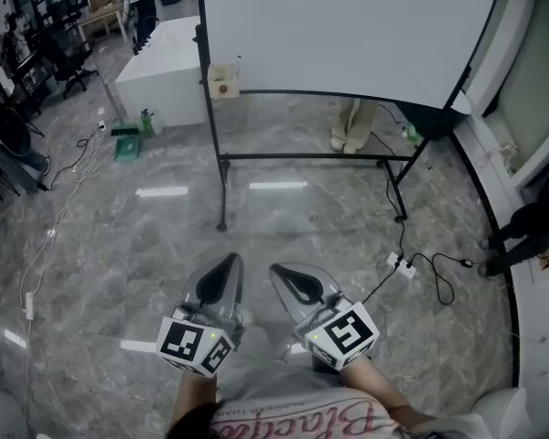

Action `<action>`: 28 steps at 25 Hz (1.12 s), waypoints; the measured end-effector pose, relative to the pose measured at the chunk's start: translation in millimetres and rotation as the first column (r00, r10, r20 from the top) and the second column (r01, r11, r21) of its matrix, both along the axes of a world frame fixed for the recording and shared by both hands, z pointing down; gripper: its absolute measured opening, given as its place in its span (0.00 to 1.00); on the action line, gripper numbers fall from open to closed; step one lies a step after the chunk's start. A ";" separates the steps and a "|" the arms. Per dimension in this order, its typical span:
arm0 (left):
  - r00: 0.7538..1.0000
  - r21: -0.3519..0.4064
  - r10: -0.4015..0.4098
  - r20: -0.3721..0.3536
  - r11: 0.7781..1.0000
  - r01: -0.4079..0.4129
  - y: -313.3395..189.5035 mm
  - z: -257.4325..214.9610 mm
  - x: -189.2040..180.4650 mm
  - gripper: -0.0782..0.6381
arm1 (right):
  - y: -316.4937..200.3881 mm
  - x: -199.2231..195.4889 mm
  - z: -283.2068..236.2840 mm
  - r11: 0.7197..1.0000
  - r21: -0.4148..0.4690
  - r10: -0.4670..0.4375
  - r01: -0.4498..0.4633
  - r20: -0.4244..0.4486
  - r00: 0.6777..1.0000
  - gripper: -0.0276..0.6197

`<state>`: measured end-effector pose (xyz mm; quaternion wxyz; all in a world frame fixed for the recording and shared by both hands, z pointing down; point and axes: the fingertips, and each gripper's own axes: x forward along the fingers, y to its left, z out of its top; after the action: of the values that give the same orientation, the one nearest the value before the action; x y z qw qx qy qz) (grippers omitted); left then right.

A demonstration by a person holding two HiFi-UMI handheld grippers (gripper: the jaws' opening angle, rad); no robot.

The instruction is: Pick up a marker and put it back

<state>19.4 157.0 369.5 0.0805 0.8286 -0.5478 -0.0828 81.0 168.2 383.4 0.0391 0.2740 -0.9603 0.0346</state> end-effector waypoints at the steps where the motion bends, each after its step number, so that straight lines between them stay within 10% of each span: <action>1: 1.000 0.001 0.006 -0.001 1.000 -0.006 -11.9 -1.3 -5.1 0.11 | -10.9 -6.6 -2.1 1.000 0.006 -0.002 0.002 0.003 1.000 0.05; 28: 0.997 0.001 0.078 0.000 0.997 -0.078 -227.9 5.8 -91.3 0.11 | -234.8 -107.4 1.1 0.999 0.008 0.053 -0.053 0.010 0.999 0.05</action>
<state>-71.9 -70.9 375.3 0.0832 0.8495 -0.5149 -0.0797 -26.3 -66.7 384.5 0.0324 0.2993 -0.9530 0.0328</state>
